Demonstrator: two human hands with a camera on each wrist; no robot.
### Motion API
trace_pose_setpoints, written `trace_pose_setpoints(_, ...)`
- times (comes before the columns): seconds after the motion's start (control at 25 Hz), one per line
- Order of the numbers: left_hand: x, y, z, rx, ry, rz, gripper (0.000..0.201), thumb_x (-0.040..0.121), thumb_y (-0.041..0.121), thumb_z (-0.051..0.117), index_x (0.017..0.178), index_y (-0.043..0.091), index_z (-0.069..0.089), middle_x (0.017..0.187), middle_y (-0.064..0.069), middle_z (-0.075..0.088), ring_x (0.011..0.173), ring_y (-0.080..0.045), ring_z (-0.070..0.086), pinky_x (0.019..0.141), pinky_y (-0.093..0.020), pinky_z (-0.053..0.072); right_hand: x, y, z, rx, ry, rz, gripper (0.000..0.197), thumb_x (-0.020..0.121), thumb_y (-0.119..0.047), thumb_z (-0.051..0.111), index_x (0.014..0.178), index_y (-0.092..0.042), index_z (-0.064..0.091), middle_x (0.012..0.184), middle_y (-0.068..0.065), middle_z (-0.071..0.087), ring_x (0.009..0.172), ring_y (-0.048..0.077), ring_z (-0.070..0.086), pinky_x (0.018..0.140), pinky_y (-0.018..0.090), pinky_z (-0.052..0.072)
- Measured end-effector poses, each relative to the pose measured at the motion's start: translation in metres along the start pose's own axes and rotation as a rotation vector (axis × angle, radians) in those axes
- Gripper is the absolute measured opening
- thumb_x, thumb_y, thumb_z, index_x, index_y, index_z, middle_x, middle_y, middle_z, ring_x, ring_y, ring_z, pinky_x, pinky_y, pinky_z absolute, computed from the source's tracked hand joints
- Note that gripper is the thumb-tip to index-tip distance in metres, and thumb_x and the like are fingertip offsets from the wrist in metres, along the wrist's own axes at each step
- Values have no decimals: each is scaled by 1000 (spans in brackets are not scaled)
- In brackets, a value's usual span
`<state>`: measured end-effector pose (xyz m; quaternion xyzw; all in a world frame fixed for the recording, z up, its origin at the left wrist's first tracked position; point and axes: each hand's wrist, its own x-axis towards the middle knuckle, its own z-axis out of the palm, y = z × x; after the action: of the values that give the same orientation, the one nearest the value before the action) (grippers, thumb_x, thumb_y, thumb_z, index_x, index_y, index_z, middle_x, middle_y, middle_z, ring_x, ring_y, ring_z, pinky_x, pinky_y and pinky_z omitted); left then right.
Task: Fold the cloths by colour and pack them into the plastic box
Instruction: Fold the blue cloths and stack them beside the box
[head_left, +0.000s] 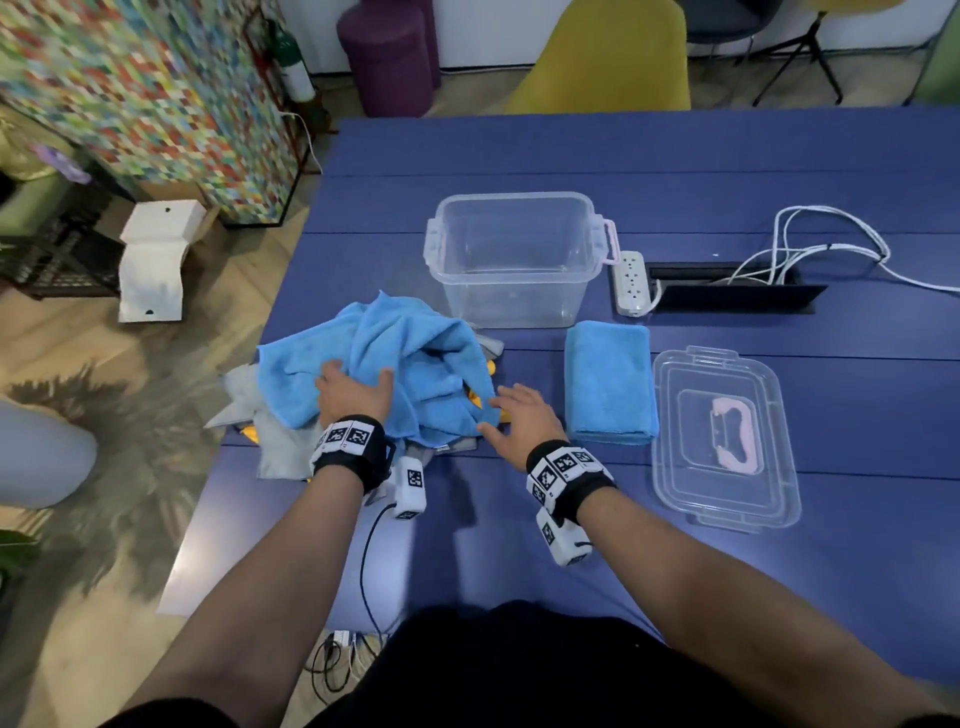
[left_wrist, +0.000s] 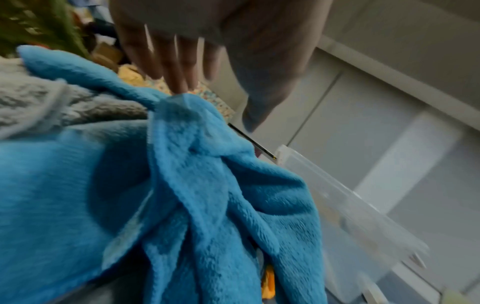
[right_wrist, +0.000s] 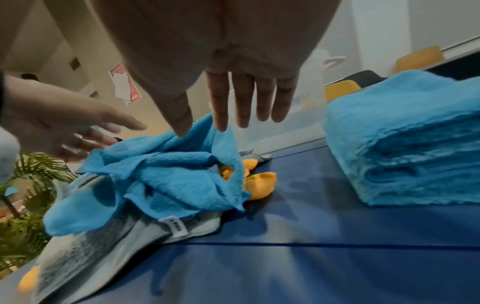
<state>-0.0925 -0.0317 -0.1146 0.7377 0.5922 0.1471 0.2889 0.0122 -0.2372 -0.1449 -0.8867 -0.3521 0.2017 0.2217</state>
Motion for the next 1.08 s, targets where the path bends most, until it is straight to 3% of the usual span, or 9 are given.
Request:
trace_pose_setpoints(0.12,8,-13,-10,-57,-250,-48,45,83,33,71,117,9,55,114,-10,64,107,-30,61,90,-34,46,0,-23,6,54,-52,-21,53,82,-48,68,128,-23,58,140,0,51,135,17,35,110,33,33)
trace_pose_setpoints(0.28,-5,5,-25,-468,-628,51,24,82,22,77,95,12,60,96,-12,71,82,-23,67,77,-35,57,-2,-55,12,310,-149,-80,92,63,-46,86,141,-22,42,139,1,51,127,17,45,107,32,37)
trace_pose_setpoints(0.36,-16,19,-37,-552,-733,143,19,84,21,76,93,11,63,84,-4,73,75,-15,68,72,-26,56,-2,-75,16,473,-30,-64,74,71,-24,81,136,-18,46,130,5,58,118,21,54,100,32,43)
trace_pose_setpoints(0.48,-10,27,-52,-538,-641,280,21,90,29,69,75,17,62,58,12,65,55,0,58,58,-15,48,-2,-97,3,620,174,78,36,83,-8,59,119,-10,63,113,10,66,106,24,59,93,29,44)
trace_pose_setpoints(0.6,9,13,-55,-444,-475,419,8,86,26,72,89,23,66,91,8,69,84,-7,61,81,-24,49,-7,-100,-17,804,274,175,10,68,-26,56,64,-18,61,62,-2,57,62,15,49,66,29,43)
trace_pose_setpoints(0.72,8,-3,-46,-172,-530,686,57,78,25,70,132,22,52,131,0,52,120,-18,49,101,-32,40,-11,-98,-41,983,282,191,22,58,-20,54,40,-22,41,45,-9,35,49,12,30,51,26,29)
trace_pose_setpoints(0.8,2,1,-38,-222,-564,729,70,77,28,68,142,29,40,141,0,44,132,-19,40,109,-35,34,-12,-100,-58,1110,268,142,24,59,-13,53,43,-24,40,46,-7,32,49,11,27,49,25,24)
trace_pose_setpoints(0.88,-3,14,-31,-293,-601,705,70,82,28,70,143,35,37,143,5,42,135,-15,37,110,-32,29,-14,-103,-72,1194,248,84,13,60,-6,53,52,-15,47,50,-3,41,50,12,37,51,25,34)
trace_pose_setpoints(1.08,-21,40,-18,-195,-868,605,15,90,21,65,105,20,62,103,2,66,94,-13,62,85,-27,48,-17,-96,-87,1332,154,44,7,63,-2,51,66,-8,53,55,1,53,51,11,49,53,21,44)
